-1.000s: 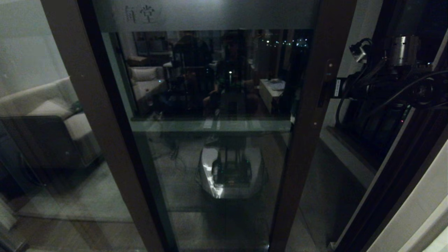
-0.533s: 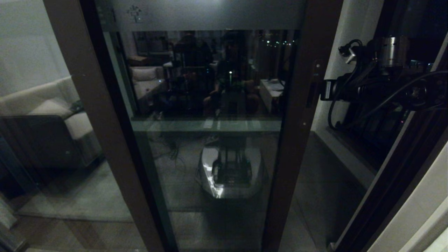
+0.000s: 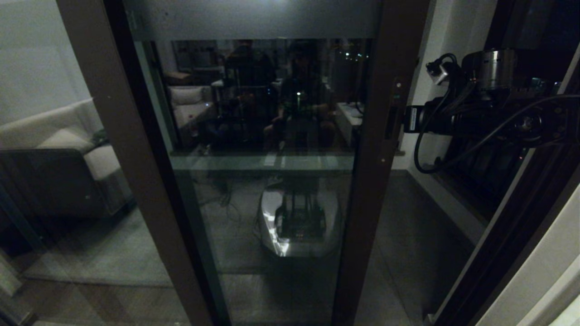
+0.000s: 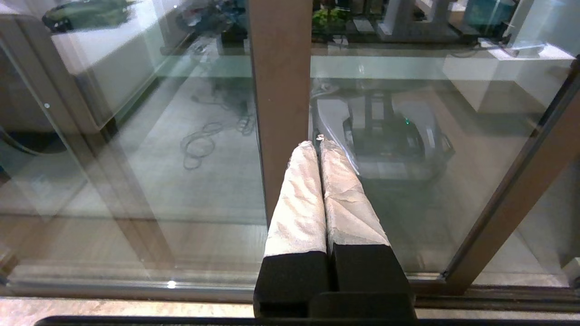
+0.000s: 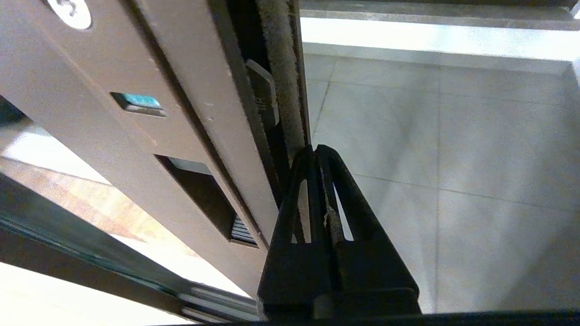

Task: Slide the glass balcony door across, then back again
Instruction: Open the slid door

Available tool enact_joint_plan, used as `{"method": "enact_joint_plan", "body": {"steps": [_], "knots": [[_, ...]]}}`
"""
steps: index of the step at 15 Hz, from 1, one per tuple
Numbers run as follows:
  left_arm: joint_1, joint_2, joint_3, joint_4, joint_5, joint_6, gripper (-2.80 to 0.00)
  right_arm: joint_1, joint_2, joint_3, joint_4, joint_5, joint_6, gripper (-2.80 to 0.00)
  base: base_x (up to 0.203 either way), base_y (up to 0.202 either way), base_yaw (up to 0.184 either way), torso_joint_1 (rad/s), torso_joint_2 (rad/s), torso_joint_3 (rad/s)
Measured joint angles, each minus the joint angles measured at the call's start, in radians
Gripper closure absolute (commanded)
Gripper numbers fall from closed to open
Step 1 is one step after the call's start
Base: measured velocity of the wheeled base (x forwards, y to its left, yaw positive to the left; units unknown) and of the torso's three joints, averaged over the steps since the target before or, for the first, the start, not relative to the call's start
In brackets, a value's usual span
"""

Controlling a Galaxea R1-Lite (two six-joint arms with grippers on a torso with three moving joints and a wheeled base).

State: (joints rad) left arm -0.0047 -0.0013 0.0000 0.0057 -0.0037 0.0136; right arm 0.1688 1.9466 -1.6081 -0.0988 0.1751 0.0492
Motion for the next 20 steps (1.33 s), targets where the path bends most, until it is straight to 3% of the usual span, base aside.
{"method": "enact_joint_plan", "body": {"steps": [20], "knots": [[0.0,0.0,0.0,0.0,0.0,0.0,0.0,0.09,0.056,-0.03,-0.038,0.007,0.03,0.0,0.0,0.0,0.0,0.0,0.0,0.0]]}}
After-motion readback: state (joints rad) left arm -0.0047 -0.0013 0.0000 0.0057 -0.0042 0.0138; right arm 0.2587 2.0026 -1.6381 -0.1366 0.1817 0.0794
